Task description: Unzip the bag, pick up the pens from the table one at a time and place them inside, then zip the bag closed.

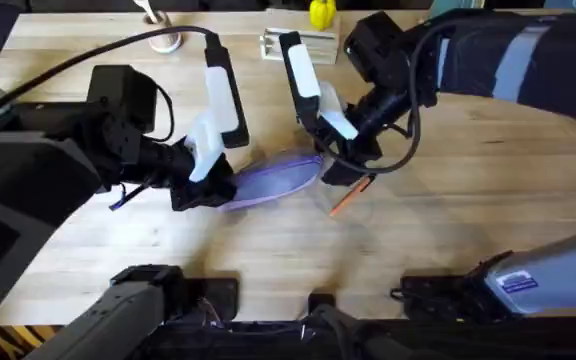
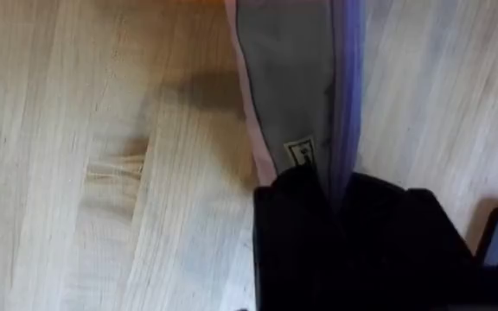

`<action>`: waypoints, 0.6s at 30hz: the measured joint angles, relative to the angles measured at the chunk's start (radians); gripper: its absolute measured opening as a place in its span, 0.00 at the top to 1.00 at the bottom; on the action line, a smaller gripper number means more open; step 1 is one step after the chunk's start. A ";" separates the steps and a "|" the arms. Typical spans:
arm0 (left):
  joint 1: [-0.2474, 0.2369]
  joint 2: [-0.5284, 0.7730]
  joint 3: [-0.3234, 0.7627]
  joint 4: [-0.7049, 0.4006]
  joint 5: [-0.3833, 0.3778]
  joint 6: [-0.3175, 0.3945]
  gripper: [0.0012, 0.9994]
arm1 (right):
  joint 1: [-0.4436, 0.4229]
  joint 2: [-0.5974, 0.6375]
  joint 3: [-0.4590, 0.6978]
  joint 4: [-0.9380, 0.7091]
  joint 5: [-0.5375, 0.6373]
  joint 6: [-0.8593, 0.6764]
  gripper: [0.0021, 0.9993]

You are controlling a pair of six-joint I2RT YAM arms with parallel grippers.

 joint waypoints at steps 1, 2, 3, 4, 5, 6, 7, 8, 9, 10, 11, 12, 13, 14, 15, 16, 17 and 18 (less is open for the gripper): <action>0.000 0.000 0.000 0.000 0.000 0.000 0.96 | 0.000 0.000 0.000 0.001 0.000 -0.001 0.53; 0.000 0.000 0.000 0.000 0.000 0.000 0.96 | 0.000 0.000 0.000 0.001 0.000 0.000 0.61; 0.000 0.000 0.000 -0.001 0.000 0.000 0.96 | 0.000 0.000 0.000 0.003 0.002 0.000 0.68; 0.000 0.000 0.000 -0.002 0.000 0.000 0.96 | 0.000 0.000 0.000 0.004 0.003 0.000 0.72; 0.000 0.000 0.000 -0.003 0.000 0.000 0.96 | 0.000 0.000 0.000 0.003 0.005 0.000 0.75; 0.000 0.000 0.000 -0.003 0.000 0.000 0.96 | 0.000 0.000 0.000 0.003 0.007 -0.001 0.79; 0.000 0.000 0.000 -0.002 0.000 0.000 0.96 | 0.000 0.000 0.000 0.002 0.007 -0.002 0.87; 0.000 0.000 0.000 -0.002 0.000 0.000 0.96 | 0.000 -0.003 0.000 -0.001 0.008 0.000 0.94; 0.000 0.000 0.000 -0.003 0.000 0.000 0.96 | 0.000 -0.007 0.000 -0.003 0.011 0.000 0.96; 0.000 0.000 0.000 -0.002 0.000 0.000 0.96 | 0.000 -0.013 0.000 -0.003 0.015 0.000 0.96; 0.000 0.000 0.000 -0.002 0.000 0.000 0.96 | 0.000 -0.019 0.000 -0.003 0.018 0.000 0.96; 0.000 0.000 0.000 -0.003 -0.001 0.000 0.96 | 0.000 -0.026 0.000 -0.003 0.021 -0.001 0.96; 0.000 0.000 0.000 -0.004 0.000 0.000 0.96 | 0.000 -0.031 0.000 -0.003 0.023 0.000 0.96; 0.000 0.000 0.000 -0.005 0.000 0.000 0.96 | 0.000 -0.035 0.000 -0.004 0.024 -0.001 0.96; 0.000 0.000 0.000 -0.005 0.000 0.000 0.96 | 0.000 -0.038 0.000 -0.005 0.026 -0.001 0.96; 0.000 0.000 0.000 -0.005 0.000 0.000 0.96 | 0.000 -0.040 0.000 -0.005 0.026 -0.001 0.97; 0.000 0.000 0.000 -0.005 0.000 0.000 0.96 | 0.000 -0.043 0.000 -0.005 0.026 -0.001 0.97; 0.000 0.000 0.000 -0.005 0.000 0.000 0.96 | 0.000 -0.046 0.000 -0.005 0.028 -0.001 0.97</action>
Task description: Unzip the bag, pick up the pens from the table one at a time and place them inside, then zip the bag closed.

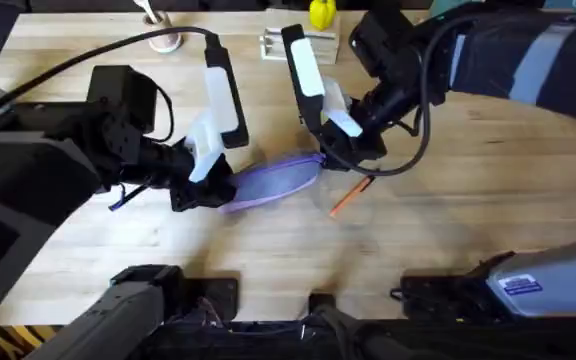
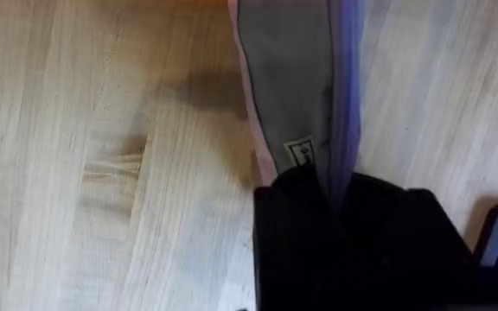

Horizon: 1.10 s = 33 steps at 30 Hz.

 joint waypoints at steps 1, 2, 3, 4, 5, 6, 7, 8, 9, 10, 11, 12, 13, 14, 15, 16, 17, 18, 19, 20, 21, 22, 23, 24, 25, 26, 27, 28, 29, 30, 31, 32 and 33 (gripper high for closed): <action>0.000 0.000 0.000 0.000 0.000 0.000 0.96 | 0.000 -0.005 0.000 0.000 0.001 0.000 0.97; 0.000 0.000 0.000 -0.001 0.000 0.000 0.96 | 0.000 -0.013 0.000 -0.001 0.002 0.000 0.97; 0.000 0.000 0.000 -0.002 0.001 0.000 0.96 | 0.000 -0.021 0.000 -0.002 0.003 0.000 0.97; 0.000 0.000 0.000 -0.002 0.002 0.000 0.96 | 0.000 -0.033 0.000 -0.002 0.006 0.000 0.97; 0.000 0.000 0.000 -0.003 0.004 0.000 0.96 | 0.000 -0.049 0.000 -0.003 0.012 0.000 0.97; 0.000 0.000 0.000 -0.004 0.009 0.000 0.96 | 0.002 -0.064 0.000 -0.002 0.019 0.000 0.97; 0.000 0.000 0.000 -0.005 0.014 0.000 0.96 | 0.003 -0.084 0.000 -0.001 0.027 0.000 0.97; 0.000 0.000 0.000 -0.006 0.020 0.000 0.96 | 0.004 -0.103 0.000 -0.001 0.034 0.000 0.97; 0.000 0.000 0.000 -0.007 0.024 0.000 0.96 | 0.005 -0.122 0.000 -0.001 0.039 -0.001 0.97; 0.000 0.000 0.000 -0.007 0.028 0.000 0.96 | 0.005 -0.138 0.000 0.000 0.043 -0.002 0.97; 0.000 0.000 0.000 -0.006 0.033 0.000 0.96 | 0.005 -0.156 0.000 0.001 0.046 -0.003 0.97; 0.000 0.000 0.000 -0.006 0.038 0.000 0.96 | 0.005 -0.169 0.000 0.001 0.047 -0.003 0.97; 0.000 0.000 0.000 -0.006 0.042 0.000 0.96 | 0.005 -0.181 0.000 0.001 0.048 -0.003 0.97; 0.000 0.000 0.000 -0.006 0.045 0.000 0.96 | 0.005 -0.190 0.000 0.002 0.050 -0.003 0.97; 0.000 0.000 0.000 -0.007 0.047 0.000 0.96 | 0.005 -0.197 0.000 0.004 0.050 -0.003 0.97; 0.000 0.000 0.000 -0.007 0.048 0.000 0.96 | 0.005 -0.202 0.000 0.007 0.051 -0.003 0.97; 0.000 0.000 0.000 -0.008 0.048 0.000 0.96 | 0.005 -0.206 0.000 0.015 0.050 -0.003 0.97; 0.000 0.000 0.000 -0.008 0.044 0.000 0.96 | 0.005 -0.212 0.001 0.028 0.050 -0.003 0.97; 0.000 0.001 -0.002 -0.006 0.035 0.000 0.96 | 0.005 -0.217 0.003 0.033 0.051 -0.003 0.97; 0.000 0.001 -0.002 -0.008 0.028 0.000 0.96 | 0.005 -0.220 0.003 0.033 0.050 -0.003 0.97; 0.002 0.001 -0.002 -0.009 0.027 0.000 0.96 | 0.005 -0.222 0.003 0.037 0.050 -0.003 0.97; 0.002 0.001 -0.002 -0.007 0.027 0.000 0.96 | 0.006 -0.222 0.003 0.040 0.050 -0.003 0.97; 0.000 0.001 -0.002 -0.007 0.026 0.000 0.96 | 0.006 -0.221 0.003 0.042 0.051 -0.003 0.97; 0.001 0.001 -0.002 -0.007 0.026 0.000 0.96 | 0.006 -0.221 0.003 0.044 0.051 -0.003 0.97; 0.001 0.001 -0.002 -0.007 0.025 0.000 0.96 | 0.006 -0.222 0.003 0.047 0.051 -0.003 0.97; 0.001 0.001 -0.002 -0.007 0.025 0.000 0.96 | 0.006 -0.222 0.003 0.050 0.051 -0.003 0.97; 0.001 0.001 -0.002 -0.007 0.025 0.000 0.96 | 0.006 -0.222 0.003 0.050 0.050 -0.003 0.97; 0.001 0.001 -0.002 -0.007 0.025 0.000 0.96 | 0.006 -0.222 0.003 0.050 0.046 -0.003 0.97; 0.001 0.001 -0.002 -0.007 0.025 0.000 0.96 | 0.006 -0.222 0.003 0.050 0.038 -0.003 0.97; 0.001 0.001 -0.002 -0.007 0.025 0.000 0.96 | 0.006 -0.222 0.003 0.050 0.023 -0.003 0.97; 0.001 0.001 -0.002 -0.008 0.024 0.000 0.96 | 0.006 -0.222 0.003 0.050 0.004 -0.003 0.97; 0.001 0.001 -0.002 -0.008 0.024 0.000 0.96 | 0.006 -0.222 0.003 0.050 -0.016 -0.003 0.97; 0.001 0.001 -0.002 -0.009 0.023 0.000 0.96 | 0.006 -0.222 0.003 0.050 -0.041 -0.003 0.97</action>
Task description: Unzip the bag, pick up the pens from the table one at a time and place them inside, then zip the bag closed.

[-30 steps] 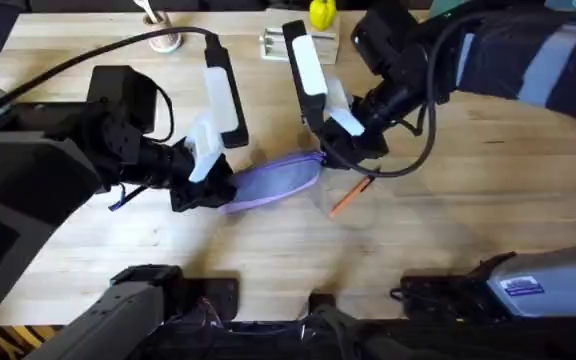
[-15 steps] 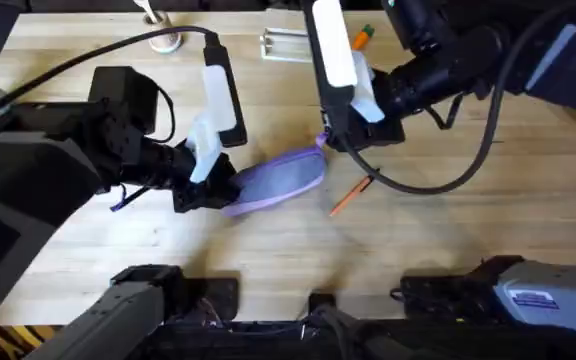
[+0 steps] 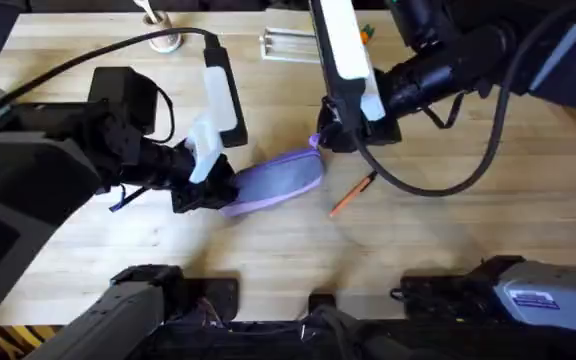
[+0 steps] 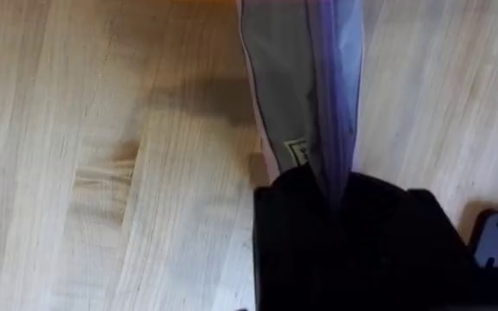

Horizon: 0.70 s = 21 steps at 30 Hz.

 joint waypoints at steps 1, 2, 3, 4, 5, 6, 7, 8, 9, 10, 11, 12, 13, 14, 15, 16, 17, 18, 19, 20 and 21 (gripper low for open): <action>0.000 0.000 0.000 -0.001 0.000 0.000 0.96 | 0.000 0.000 0.000 0.000 -0.024 0.000 0.97; 0.000 0.000 0.000 -0.002 -0.001 0.000 0.96 | 0.000 0.000 0.000 0.000 -0.047 0.000 0.97; 0.000 0.000 0.000 -0.003 -0.001 0.000 0.96 | 0.000 0.000 0.000 0.000 -0.072 0.001 0.97; 0.000 0.000 0.000 -0.004 -0.002 0.000 0.96 | 0.000 0.001 0.000 -0.001 -0.098 0.002 0.97; 0.000 0.000 0.000 -0.005 -0.002 0.000 0.96 | 0.000 0.004 0.000 -0.001 -0.120 0.005 0.97; 0.000 0.000 0.000 -0.006 -0.003 0.000 0.96 | 0.001 0.011 0.000 0.000 -0.146 0.009 0.97; 0.000 0.000 0.000 -0.006 -0.003 0.000 0.96 | 0.004 0.019 0.000 0.000 -0.166 0.012 0.97; 0.000 0.000 0.000 -0.007 -0.003 0.000 0.96 | 0.011 0.033 0.000 0.002 -0.185 0.014 0.97; 0.000 0.000 0.000 -0.006 -0.003 0.000 0.96 | 0.022 0.048 0.000 0.012 -0.204 0.023 0.97; 0.000 0.000 0.000 -0.006 -0.004 0.000 0.96 | 0.038 0.064 0.000 0.029 -0.218 0.032 0.97; 0.000 0.000 0.000 -0.007 -0.005 0.000 0.96 | 0.055 0.077 0.000 0.046 -0.228 0.045 0.97; 0.000 0.000 0.000 -0.007 -0.005 0.000 0.96 | 0.078 0.094 0.000 0.077 -0.237 0.065 0.97; 0.000 0.000 0.000 -0.007 -0.005 0.000 0.96 | 0.099 0.107 0.000 0.110 -0.244 0.085 0.97; 0.000 0.000 0.000 -0.007 -0.005 0.000 0.96 | 0.121 0.119 0.000 0.143 -0.248 0.107 0.97; 0.000 0.000 0.000 -0.007 -0.005 0.000 0.96 | 0.143 0.132 0.000 0.183 -0.251 0.136 0.97; 0.000 0.000 0.000 -0.006 -0.006 0.000 0.96 | 0.197 0.163 0.000 0.296 -0.250 0.222 0.97; 0.000 0.000 0.000 -0.006 -0.010 0.000 0.96 | 0.209 0.173 0.000 0.326 -0.249 0.247 0.97; 0.001 0.000 0.000 -0.006 -0.013 0.000 0.96 | 0.221 0.185 0.000 0.362 -0.247 0.275 0.97; 0.003 0.000 0.000 -0.005 -0.015 0.000 0.96 | 0.229 0.196 0.000 0.391 -0.246 0.297 0.97; 0.004 0.000 0.000 -0.005 -0.017 0.000 0.96 | 0.237 0.208 0.000 0.417 -0.244 0.323 0.97; 0.005 0.000 0.000 -0.005 -0.020 0.000 0.96 | 0.244 0.220 0.000 0.439 -0.244 0.348 0.97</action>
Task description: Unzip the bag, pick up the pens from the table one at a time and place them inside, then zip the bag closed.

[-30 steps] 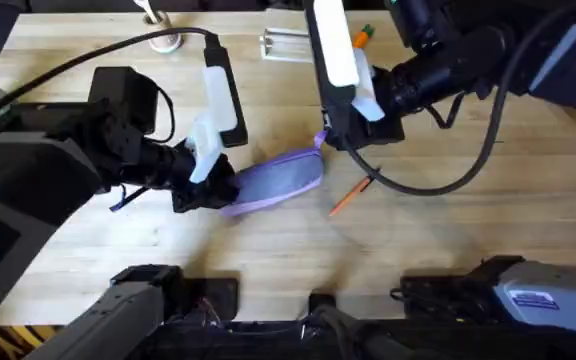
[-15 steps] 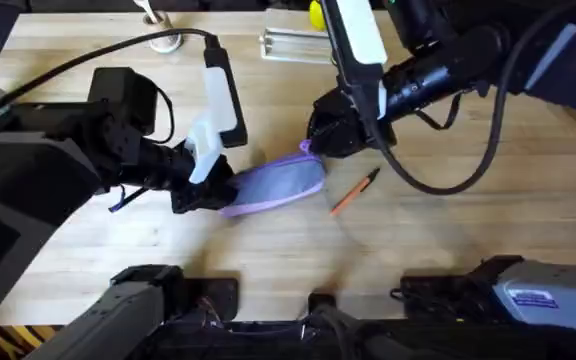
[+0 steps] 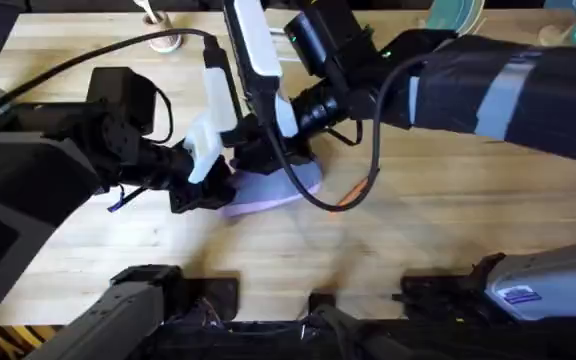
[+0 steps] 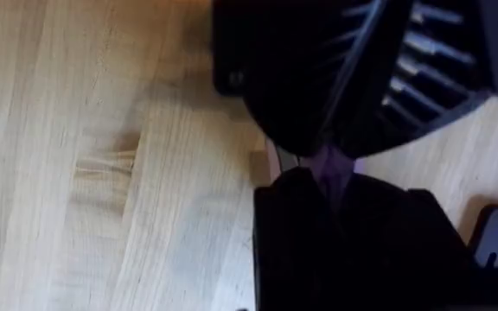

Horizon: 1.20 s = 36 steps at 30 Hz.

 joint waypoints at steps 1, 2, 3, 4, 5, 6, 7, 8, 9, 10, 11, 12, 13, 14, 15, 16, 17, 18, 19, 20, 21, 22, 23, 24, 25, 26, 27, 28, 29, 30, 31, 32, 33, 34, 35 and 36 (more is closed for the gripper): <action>0.000 0.000 0.000 0.001 0.000 0.000 0.96 | 0.005 0.009 0.000 0.015 -0.001 0.022 0.97; 0.000 0.000 0.000 0.001 -0.001 0.000 0.96 | 0.009 0.016 0.000 0.026 -0.001 0.041 0.97; 0.000 0.000 0.000 0.001 0.000 0.000 0.96 | 0.013 0.023 0.000 0.038 -0.004 0.058 0.97; 0.000 0.000 0.000 0.001 0.000 0.000 0.96 | 0.017 0.029 0.000 0.049 -0.007 0.076 0.97; 0.000 0.000 0.000 0.001 0.000 0.000 0.96 | 0.021 0.035 0.000 0.058 -0.008 0.093 0.97; 0.000 0.000 0.000 0.001 0.000 0.000 0.96 | 0.025 0.040 0.000 0.065 -0.009 0.106 0.97; 0.000 0.000 0.000 0.000 0.000 0.000 0.96 | 0.031 0.045 0.000 0.073 -0.012 0.118 0.97; 0.000 0.000 0.000 0.000 0.000 0.000 0.96 | 0.035 0.048 0.000 0.078 -0.013 0.125 0.97; 0.000 0.000 0.000 0.000 0.000 0.000 0.96 | 0.039 0.049 0.000 0.082 -0.014 0.133 0.97; 0.000 0.000 0.000 0.000 0.000 0.000 0.96 | 0.041 0.051 0.000 0.085 -0.014 0.137 0.97; 0.000 0.000 0.000 0.000 0.000 0.000 0.96 | 0.041 0.051 0.000 0.086 -0.015 0.142 0.97; 0.000 0.000 0.000 0.000 0.000 0.000 0.96 | 0.040 0.051 0.000 0.086 -0.015 0.147 0.97; 0.000 0.000 0.000 0.001 0.000 0.000 0.96 | 0.037 0.051 0.000 0.086 -0.017 0.150 0.97; 0.000 0.000 0.000 0.001 0.000 0.000 0.96 | 0.031 0.051 0.000 0.084 -0.021 0.152 0.97; 0.000 0.000 0.000 0.001 0.000 0.000 0.96 | 0.024 0.051 0.000 0.081 -0.026 0.159 0.91; 0.000 0.000 0.000 0.000 0.001 0.000 0.96 | 0.014 0.051 0.000 0.086 -0.032 0.159 0.77; 0.000 0.000 0.000 -0.001 0.003 0.000 0.96 | 0.001 0.048 0.000 0.091 -0.036 0.160 0.62; 0.000 0.000 0.000 -0.001 0.004 0.000 0.96 | -0.015 0.044 0.001 0.089 -0.041 0.160 0.47; 0.000 0.000 0.000 -0.001 0.004 0.000 0.96 | -0.031 0.037 0.001 0.085 -0.044 0.160 0.33; 0.000 0.000 0.000 -0.001 0.004 0.000 0.96 | -0.049 0.029 0.001 0.079 -0.046 0.160 0.18; 0.000 0.000 0.000 -0.001 0.004 0.000 0.96 | -0.062 0.023 0.002 0.076 -0.047 0.159 0.06; 0.000 0.000 0.000 -0.001 0.004 0.000 0.96 | -0.079 0.017 0.003 0.073 -0.049 0.159 0.02; 0.000 0.000 0.000 -0.001 0.004 0.000 0.96 | -0.093 0.013 0.006 0.066 -0.051 0.160 0.01; 0.000 0.000 0.000 -0.001 0.004 0.000 0.96 | -0.109 0.009 0.009 0.059 -0.053 0.160 0.01; 0.000 0.000 0.000 -0.001 0.004 0.000 0.96 | -0.123 0.007 0.011 0.053 -0.053 0.160 0.00; 0.000 0.000 0.000 -0.001 0.004 0.000 0.96 | -0.137 0.006 0.011 0.047 -0.053 0.160 0.00; 0.000 0.000 0.000 -0.001 0.004 0.000 0.96 | -0.152 0.006 0.011 0.041 -0.053 0.160 0.00; 0.000 0.000 0.000 -0.001 0.004 0.000 0.96 | -0.166 0.006 0.011 0.036 -0.053 0.160 0.00; 0.000 0.000 0.000 -0.001 0.004 0.000 0.96 | -0.178 0.006 0.011 0.031 -0.053 0.160 0.00; 0.000 0.000 0.000 -0.001 0.004 0.000 0.96 | -0.188 0.005 0.011 0.026 -0.050 0.160 0.00; 0.000 0.000 0.000 -0.001 0.004 0.000 0.96 | -0.199 0.003 0.011 0.017 -0.040 0.160 0.00; 0.000 0.000 0.000 -0.001 0.004 0.000 0.96 | -0.207 -0.001 0.011 0.005 -0.022 0.160 0.00; 0.000 0.000 0.000 -0.001 0.004 0.000 0.96 | -0.212 -0.031 0.011 -0.035 0.047 0.163 0.00; 0.000 0.000 0.000 -0.001 0.004 0.000 0.96 | -0.211 -0.046 0.011 -0.051 0.066 0.163 0.00; 0.000 0.000 0.000 -0.001 0.004 0.000 0.96 | -0.210 -0.066 0.012 -0.079 0.089 0.157 0.00; 0.000 0.000 0.000 -0.001 0.004 0.000 0.96 | -0.208 -0.088 0.014 -0.109 0.109 0.153 0.00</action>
